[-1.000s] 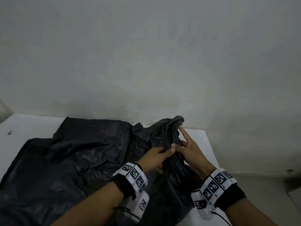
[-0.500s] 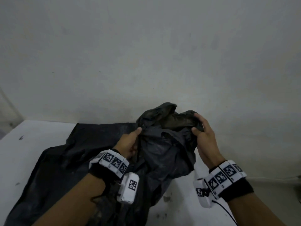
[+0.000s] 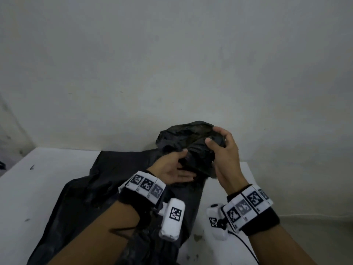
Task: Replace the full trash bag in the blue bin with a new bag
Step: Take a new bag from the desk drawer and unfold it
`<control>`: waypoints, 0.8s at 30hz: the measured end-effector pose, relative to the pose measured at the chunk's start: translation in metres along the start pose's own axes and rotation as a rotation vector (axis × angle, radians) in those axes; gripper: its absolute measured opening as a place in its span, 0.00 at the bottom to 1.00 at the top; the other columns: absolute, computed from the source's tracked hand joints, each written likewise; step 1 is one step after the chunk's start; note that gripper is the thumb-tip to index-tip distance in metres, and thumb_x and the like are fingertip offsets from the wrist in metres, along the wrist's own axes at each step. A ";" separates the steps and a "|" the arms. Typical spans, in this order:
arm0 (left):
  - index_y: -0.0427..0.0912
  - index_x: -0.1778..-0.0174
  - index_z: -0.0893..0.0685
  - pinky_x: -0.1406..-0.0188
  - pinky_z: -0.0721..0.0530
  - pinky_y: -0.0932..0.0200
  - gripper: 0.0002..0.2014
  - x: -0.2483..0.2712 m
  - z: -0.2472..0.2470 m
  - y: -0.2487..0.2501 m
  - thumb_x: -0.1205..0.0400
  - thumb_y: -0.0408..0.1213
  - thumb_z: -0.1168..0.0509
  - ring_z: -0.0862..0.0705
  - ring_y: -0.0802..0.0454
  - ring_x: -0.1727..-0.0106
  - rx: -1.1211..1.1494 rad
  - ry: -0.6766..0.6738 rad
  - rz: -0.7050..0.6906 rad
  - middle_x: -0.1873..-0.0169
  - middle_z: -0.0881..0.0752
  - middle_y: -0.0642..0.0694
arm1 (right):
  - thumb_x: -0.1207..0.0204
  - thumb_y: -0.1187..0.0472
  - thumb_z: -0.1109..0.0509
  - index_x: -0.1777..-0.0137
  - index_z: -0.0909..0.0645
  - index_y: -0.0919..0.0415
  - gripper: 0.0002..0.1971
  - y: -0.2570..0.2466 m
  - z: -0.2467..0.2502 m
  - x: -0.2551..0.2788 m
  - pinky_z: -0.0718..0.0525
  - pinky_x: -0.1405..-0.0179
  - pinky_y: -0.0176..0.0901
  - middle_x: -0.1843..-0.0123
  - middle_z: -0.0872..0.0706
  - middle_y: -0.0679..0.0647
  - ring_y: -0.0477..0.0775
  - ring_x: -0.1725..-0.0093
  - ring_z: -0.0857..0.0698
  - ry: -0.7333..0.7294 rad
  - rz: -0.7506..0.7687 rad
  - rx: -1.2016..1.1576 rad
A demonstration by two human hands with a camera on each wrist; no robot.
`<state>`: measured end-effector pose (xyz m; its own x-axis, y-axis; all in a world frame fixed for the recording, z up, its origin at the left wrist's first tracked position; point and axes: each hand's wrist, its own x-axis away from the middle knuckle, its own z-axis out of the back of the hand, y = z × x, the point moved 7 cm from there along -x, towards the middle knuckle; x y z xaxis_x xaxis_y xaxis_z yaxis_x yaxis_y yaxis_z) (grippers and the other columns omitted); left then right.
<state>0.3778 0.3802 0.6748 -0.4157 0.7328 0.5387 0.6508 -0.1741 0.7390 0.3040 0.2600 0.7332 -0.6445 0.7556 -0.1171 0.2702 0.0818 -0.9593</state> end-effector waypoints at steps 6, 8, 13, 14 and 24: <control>0.38 0.24 0.29 0.40 0.29 0.29 0.24 -0.006 0.010 0.041 0.10 0.48 0.56 0.30 0.32 0.25 0.484 -0.021 -0.238 0.24 0.29 0.33 | 0.25 0.53 0.24 0.27 0.29 0.58 0.29 -0.001 0.033 -0.005 0.12 0.43 0.56 0.34 0.17 0.56 0.58 0.39 0.13 0.079 -0.111 -0.052; 0.37 0.21 0.32 0.41 0.25 0.35 0.27 -0.007 0.012 0.048 0.10 0.49 0.59 0.29 0.34 0.26 0.558 -0.001 -0.292 0.24 0.30 0.33 | 0.30 0.45 0.22 0.28 0.28 0.60 0.34 0.010 0.044 -0.003 0.11 0.45 0.55 0.34 0.16 0.56 0.58 0.41 0.12 0.102 -0.171 -0.034; 0.36 0.32 0.22 0.46 0.20 0.44 0.43 0.006 0.011 0.051 0.21 0.70 0.60 0.17 0.40 0.38 0.425 -0.044 -0.344 0.40 0.15 0.36 | 0.26 0.51 0.25 0.37 0.16 0.68 0.24 0.028 0.062 0.000 0.13 0.42 0.55 0.42 0.10 0.61 0.61 0.44 0.10 0.105 -0.298 -0.102; 0.37 0.32 0.21 0.45 0.18 0.44 0.42 0.009 0.010 0.048 0.21 0.70 0.57 0.16 0.41 0.40 0.365 -0.057 -0.341 0.42 0.13 0.37 | 0.25 0.52 0.25 0.37 0.17 0.70 0.23 0.030 0.064 0.001 0.14 0.40 0.55 0.41 0.10 0.62 0.63 0.43 0.11 0.118 -0.317 -0.116; 0.39 0.38 0.17 0.34 0.25 0.36 0.31 0.010 0.011 -0.050 0.31 0.57 0.28 0.20 0.37 0.37 -0.098 -0.084 0.272 0.39 0.15 0.36 | 0.16 0.49 0.38 0.29 0.23 0.68 0.24 0.050 0.035 0.015 0.15 0.39 0.61 0.36 0.13 0.66 0.65 0.40 0.13 0.087 -0.506 -0.461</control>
<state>0.3480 0.4036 0.6386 -0.1775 0.7017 0.6900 0.6650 -0.4313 0.6097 0.2827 0.2526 0.6742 -0.7168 0.5998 0.3556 0.2407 0.6914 -0.6812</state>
